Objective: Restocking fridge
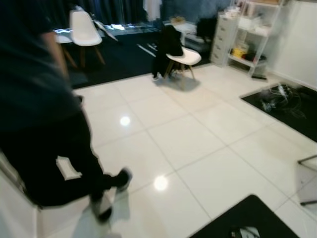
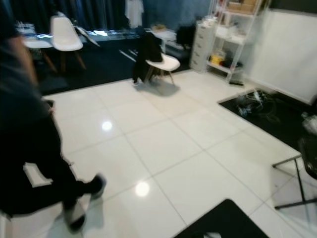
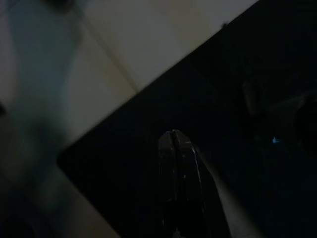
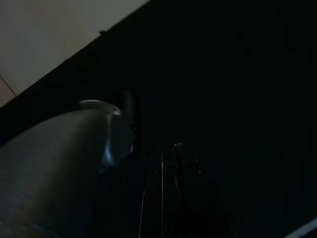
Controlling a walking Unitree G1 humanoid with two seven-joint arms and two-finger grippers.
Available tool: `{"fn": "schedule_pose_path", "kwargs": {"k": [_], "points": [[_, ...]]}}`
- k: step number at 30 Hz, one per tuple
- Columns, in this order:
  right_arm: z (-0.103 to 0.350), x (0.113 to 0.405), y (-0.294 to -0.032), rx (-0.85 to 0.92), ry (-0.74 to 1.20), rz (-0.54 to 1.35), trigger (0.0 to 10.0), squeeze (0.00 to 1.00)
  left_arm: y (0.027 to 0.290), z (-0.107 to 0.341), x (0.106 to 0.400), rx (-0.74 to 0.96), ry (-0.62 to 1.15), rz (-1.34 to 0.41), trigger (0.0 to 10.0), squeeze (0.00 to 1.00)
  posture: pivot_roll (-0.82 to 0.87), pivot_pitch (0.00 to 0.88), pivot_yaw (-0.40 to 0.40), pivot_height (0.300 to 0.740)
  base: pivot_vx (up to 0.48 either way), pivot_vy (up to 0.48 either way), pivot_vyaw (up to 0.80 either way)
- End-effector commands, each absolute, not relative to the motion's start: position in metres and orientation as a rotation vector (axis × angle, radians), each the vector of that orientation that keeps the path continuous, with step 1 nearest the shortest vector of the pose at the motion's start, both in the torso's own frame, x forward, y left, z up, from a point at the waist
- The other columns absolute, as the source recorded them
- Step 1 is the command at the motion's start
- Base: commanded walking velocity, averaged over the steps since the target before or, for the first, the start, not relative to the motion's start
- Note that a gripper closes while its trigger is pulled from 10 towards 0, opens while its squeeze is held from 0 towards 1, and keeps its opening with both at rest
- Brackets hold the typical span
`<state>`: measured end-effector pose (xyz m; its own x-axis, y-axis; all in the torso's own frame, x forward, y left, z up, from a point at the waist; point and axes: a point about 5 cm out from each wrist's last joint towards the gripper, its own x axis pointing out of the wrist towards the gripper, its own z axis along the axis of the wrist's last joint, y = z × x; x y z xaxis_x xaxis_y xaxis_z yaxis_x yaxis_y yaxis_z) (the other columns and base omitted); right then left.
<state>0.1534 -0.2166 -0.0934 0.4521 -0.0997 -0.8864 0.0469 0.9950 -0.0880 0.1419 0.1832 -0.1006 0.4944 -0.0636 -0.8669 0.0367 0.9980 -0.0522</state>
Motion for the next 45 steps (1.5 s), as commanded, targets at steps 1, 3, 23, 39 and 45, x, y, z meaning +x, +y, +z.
{"fn": "schedule_pose_path", "kwargs": {"k": [1,3,23,39,45], "points": [[-0.0923,0.1545,-0.2200,-0.051,1.094,-0.107,10.0,0.00,0.1837,-0.1014,0.1395,-0.032,1.055,-0.054,10.0,0.00,-0.03,0.000,0.019,0.740,0.000,0.000,-0.80],[-0.0923,0.1545,-0.2200,-0.052,1.094,-0.106,10.0,0.00,0.1834,-0.1014,0.1395,-0.033,1.055,-0.054,10.0,0.00,-0.04,0.000,0.019,0.740,0.000,0.000,-0.80],[-0.0916,0.1569,-0.2190,-0.047,1.089,-0.109,10.0,0.00,0.1842,-0.1023,0.1377,-0.023,1.072,-0.045,10.0,0.00,-0.04,0.000,0.023,0.740,0.000,0.000,-0.80],[-0.0915,0.1561,-0.2210,-0.042,1.089,-0.124,10.0,0.00,0.1852,-0.1006,0.1424,-0.039,1.061,-0.040,10.0,0.00,-0.04,0.000,0.025,0.740,0.000,0.000,-0.80],[-0.0917,0.1547,-0.2229,-0.054,1.095,-0.123,10.0,0.00,0.1841,-0.1013,0.1409,-0.041,1.068,-0.044,10.0,0.00,-0.03,0.000,0.018,0.740,0.000,0.000,-0.80]]}}
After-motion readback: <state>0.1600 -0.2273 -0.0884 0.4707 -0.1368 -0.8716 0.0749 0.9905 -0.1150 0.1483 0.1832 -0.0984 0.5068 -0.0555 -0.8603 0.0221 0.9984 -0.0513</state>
